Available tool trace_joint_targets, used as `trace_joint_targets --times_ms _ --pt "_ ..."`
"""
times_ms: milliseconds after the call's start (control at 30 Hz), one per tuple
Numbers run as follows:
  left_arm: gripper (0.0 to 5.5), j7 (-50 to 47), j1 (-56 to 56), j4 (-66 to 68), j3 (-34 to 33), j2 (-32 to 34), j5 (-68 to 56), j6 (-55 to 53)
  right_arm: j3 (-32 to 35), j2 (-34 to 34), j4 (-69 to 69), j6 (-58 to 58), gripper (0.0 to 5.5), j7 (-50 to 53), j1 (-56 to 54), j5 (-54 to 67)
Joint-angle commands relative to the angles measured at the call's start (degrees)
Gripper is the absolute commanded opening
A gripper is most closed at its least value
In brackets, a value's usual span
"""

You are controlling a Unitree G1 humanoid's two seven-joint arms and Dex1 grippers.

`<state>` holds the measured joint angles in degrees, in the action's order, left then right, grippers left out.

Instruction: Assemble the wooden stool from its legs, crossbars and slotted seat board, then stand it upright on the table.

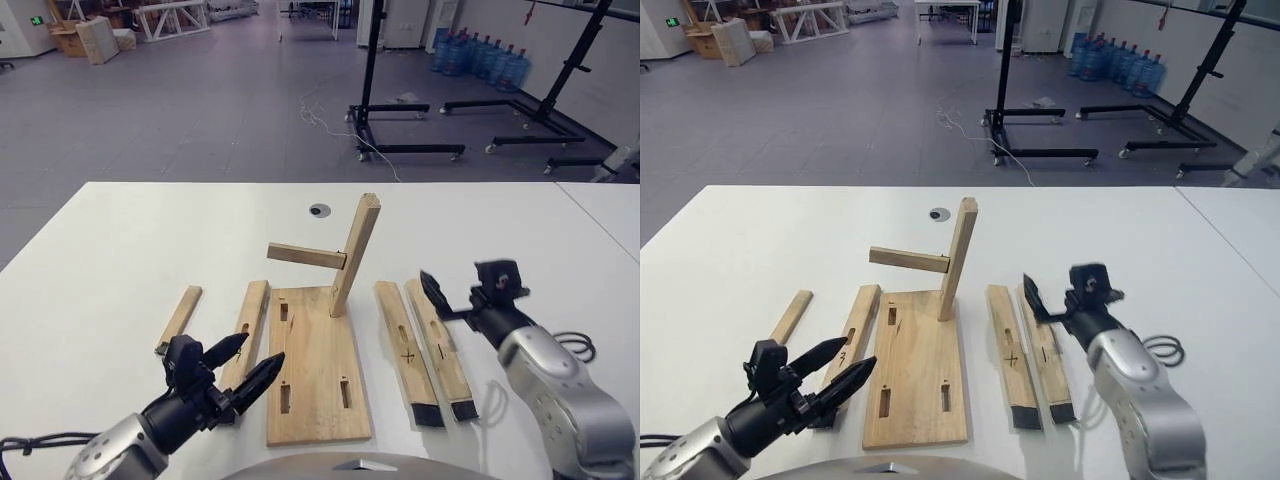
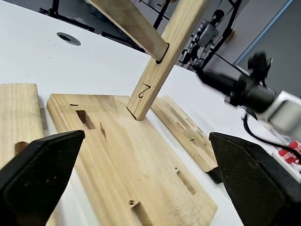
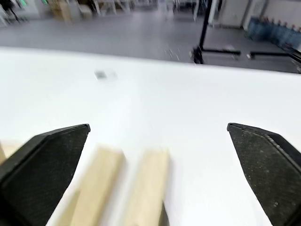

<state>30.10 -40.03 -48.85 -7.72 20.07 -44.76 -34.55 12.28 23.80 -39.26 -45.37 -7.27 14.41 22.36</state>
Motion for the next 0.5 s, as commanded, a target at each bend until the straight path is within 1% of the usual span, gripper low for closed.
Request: trace_joint_targets --times_ms 33,167,400,500 --pt "4.87 -3.97 -1.51 -2.84 3.85 -1.84 2.60 1.83 2.41 3.71 -2.85 -5.70 5.37 -2.91 3.62 1.24" --pt "4.87 -6.51 -1.01 -3.05 5.74 -2.58 3.68 3.17 0.36 6.43 -2.74 -9.44 5.37 -7.11 4.30 2.90" --pt "4.87 -9.57 1.77 -0.88 4.93 -2.01 4.26 3.31 -1.72 5.07 -0.32 -17.65 5.37 -4.87 3.16 2.13" --pt "4.87 -10.73 3.57 0.31 4.28 -1.82 4.33 2.90 -4.92 6.95 1.09 -21.64 5.37 -5.38 3.10 1.47"
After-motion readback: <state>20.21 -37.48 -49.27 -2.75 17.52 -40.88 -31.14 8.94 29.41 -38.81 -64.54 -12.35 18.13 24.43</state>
